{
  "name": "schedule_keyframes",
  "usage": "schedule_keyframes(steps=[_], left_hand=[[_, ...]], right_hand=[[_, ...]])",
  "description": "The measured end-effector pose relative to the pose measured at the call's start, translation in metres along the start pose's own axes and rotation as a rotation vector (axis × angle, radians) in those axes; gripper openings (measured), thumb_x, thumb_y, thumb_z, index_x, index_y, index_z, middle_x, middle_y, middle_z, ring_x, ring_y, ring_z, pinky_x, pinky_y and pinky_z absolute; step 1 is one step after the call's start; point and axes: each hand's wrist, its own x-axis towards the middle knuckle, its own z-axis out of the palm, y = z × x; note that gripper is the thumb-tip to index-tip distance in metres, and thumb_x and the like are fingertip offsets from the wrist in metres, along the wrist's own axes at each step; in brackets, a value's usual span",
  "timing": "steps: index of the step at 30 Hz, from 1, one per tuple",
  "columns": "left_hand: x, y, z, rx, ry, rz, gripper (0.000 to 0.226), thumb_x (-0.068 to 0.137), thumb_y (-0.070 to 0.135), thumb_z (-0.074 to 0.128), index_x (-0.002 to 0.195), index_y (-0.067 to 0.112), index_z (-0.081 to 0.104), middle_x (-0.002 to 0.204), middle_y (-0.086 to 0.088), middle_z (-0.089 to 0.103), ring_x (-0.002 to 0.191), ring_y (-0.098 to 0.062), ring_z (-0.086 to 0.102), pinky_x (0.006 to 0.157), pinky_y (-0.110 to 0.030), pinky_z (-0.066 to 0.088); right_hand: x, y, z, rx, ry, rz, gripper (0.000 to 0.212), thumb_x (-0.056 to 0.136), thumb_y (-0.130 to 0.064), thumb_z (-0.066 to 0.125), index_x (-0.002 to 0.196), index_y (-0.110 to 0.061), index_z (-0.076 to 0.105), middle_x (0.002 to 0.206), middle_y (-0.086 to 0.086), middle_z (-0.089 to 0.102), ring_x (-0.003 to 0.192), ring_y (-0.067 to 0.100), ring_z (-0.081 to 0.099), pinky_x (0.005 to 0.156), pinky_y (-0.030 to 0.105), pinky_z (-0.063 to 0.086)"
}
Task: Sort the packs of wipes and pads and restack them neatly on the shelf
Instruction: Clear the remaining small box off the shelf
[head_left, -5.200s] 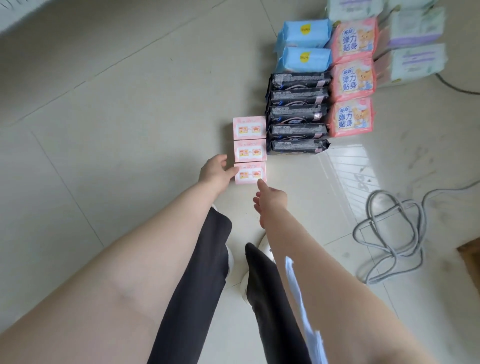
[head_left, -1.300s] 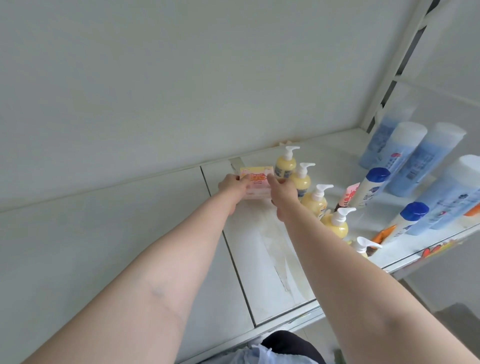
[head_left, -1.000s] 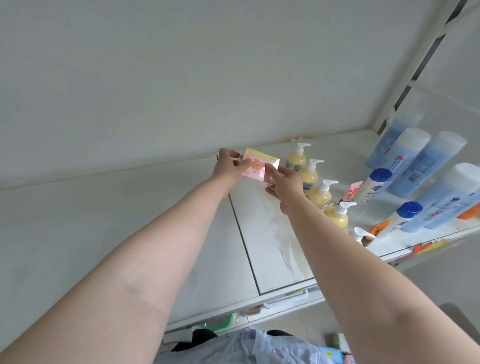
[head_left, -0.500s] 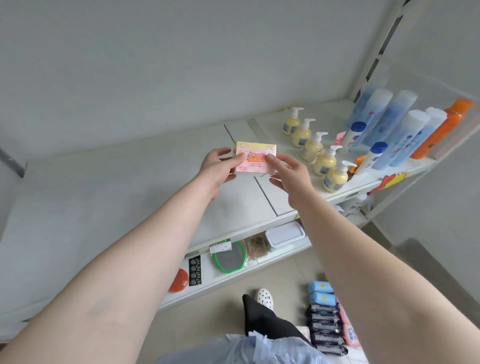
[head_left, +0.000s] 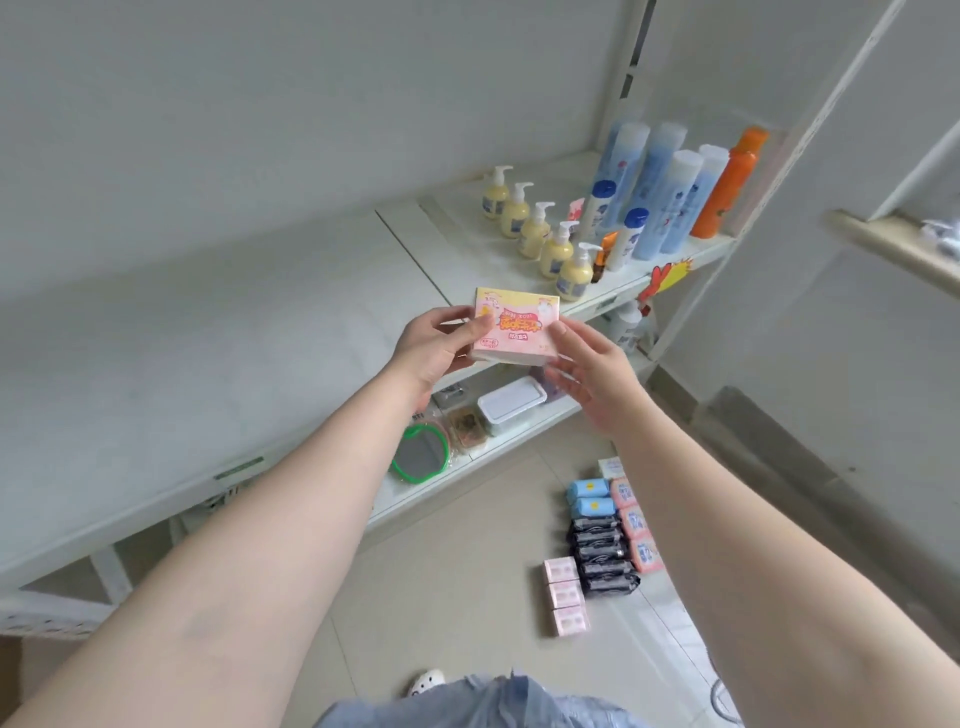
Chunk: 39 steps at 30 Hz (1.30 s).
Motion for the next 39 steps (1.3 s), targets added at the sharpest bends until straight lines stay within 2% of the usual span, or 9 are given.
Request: schedule_keyframes(steps=[7, 11, 14, 19, 21, 24, 28, 35, 39], left_hand=[[-0.048, -0.055, 0.108, 0.039, -0.083, -0.001, 0.046, 0.078, 0.01, 0.076, 0.12, 0.009, 0.058, 0.115, -0.013, 0.066, 0.098, -0.023, 0.064, 0.09, -0.037, 0.054], [-0.089, -0.118, 0.18, 0.118, -0.121, -0.005, 0.056, 0.071, -0.006, 0.077, 0.119, 0.012, 0.056, 0.11, -0.006, 0.062, 0.106, -0.023, 0.058, 0.091, -0.038, 0.053], [-0.128, -0.168, 0.224, 0.133, -0.186, -0.072, 0.06, 0.068, -0.013, 0.075, 0.116, 0.016, 0.054, 0.107, 0.0, 0.06, 0.104, -0.018, 0.057, 0.089, -0.03, 0.052], [-0.177, -0.217, 0.261, 0.158, -0.236, -0.141, 0.065, 0.067, -0.02, 0.071, 0.117, 0.015, 0.051, 0.112, -0.004, 0.055, 0.101, -0.012, 0.055, 0.078, -0.017, 0.052], [-0.187, -0.227, 0.266, 0.195, -0.242, -0.17, 0.065, 0.068, -0.018, 0.072, 0.118, 0.017, 0.05, 0.112, -0.005, 0.056, 0.097, -0.012, 0.056, 0.076, -0.022, 0.054], [-0.197, -0.236, 0.274, 0.212, -0.241, -0.22, 0.062, 0.076, -0.004, 0.074, 0.128, 0.018, 0.047, 0.11, 0.0, 0.06, 0.089, 0.003, 0.056, 0.065, -0.007, 0.048], [-0.198, -0.258, 0.281, 0.201, -0.121, -0.322, 0.037, 0.086, 0.027, 0.069, 0.119, 0.027, 0.053, 0.111, -0.005, 0.058, 0.088, -0.011, 0.059, 0.064, -0.015, 0.047], [-0.176, -0.307, 0.287, 0.212, 0.126, -0.412, 0.049, 0.084, 0.015, 0.072, 0.129, 0.01, 0.054, 0.119, -0.003, 0.059, 0.106, -0.017, 0.058, 0.072, -0.02, 0.044], [-0.16, -0.348, 0.294, 0.217, 0.186, -0.524, 0.031, 0.085, 0.015, 0.07, 0.115, 0.007, 0.066, 0.11, -0.008, 0.069, 0.096, -0.019, 0.064, 0.086, -0.025, 0.046]], right_hand=[[-0.076, 0.018, -0.116, 0.016, 0.054, 0.022, 0.025, 0.09, -0.027, 0.067, 0.114, -0.02, 0.067, 0.102, 0.004, 0.072, 0.087, 0.019, 0.064, 0.081, 0.03, 0.051], [-0.126, 0.044, -0.202, -0.102, 0.119, 0.181, 0.032, 0.089, -0.046, 0.064, 0.11, -0.021, 0.066, 0.105, 0.01, 0.072, 0.09, 0.025, 0.067, 0.086, 0.037, 0.054], [-0.158, 0.068, -0.256, -0.15, 0.167, 0.332, 0.045, 0.088, -0.054, 0.06, 0.116, -0.019, 0.062, 0.106, 0.011, 0.07, 0.085, 0.028, 0.07, 0.079, 0.035, 0.059], [-0.199, 0.103, -0.297, -0.175, 0.19, 0.444, 0.037, 0.091, -0.032, 0.065, 0.119, -0.008, 0.061, 0.093, 0.009, 0.071, 0.081, 0.028, 0.071, 0.085, 0.041, 0.058], [-0.209, 0.116, -0.301, -0.134, 0.221, 0.456, 0.036, 0.09, -0.026, 0.068, 0.119, -0.004, 0.063, 0.091, 0.01, 0.072, 0.078, 0.027, 0.071, 0.086, 0.042, 0.058], [-0.217, 0.134, -0.305, -0.055, 0.278, 0.488, 0.035, 0.088, -0.023, 0.07, 0.117, -0.005, 0.062, 0.088, 0.01, 0.071, 0.074, 0.025, 0.07, 0.081, 0.037, 0.059], [-0.219, 0.153, -0.307, -0.075, 0.348, 0.504, 0.034, 0.087, -0.022, 0.072, 0.115, -0.006, 0.063, 0.092, 0.009, 0.07, 0.078, 0.025, 0.07, 0.075, 0.03, 0.06], [-0.198, 0.188, -0.316, -0.161, 0.408, 0.485, 0.02, 0.08, -0.015, 0.078, 0.096, -0.01, 0.066, 0.094, 0.005, 0.071, 0.087, 0.026, 0.069, 0.085, 0.036, 0.058], [-0.169, 0.224, -0.333, -0.253, 0.392, 0.529, 0.028, 0.074, -0.023, 0.083, 0.096, -0.013, 0.069, 0.089, 0.001, 0.072, 0.088, 0.021, 0.07, 0.09, 0.04, 0.056]])
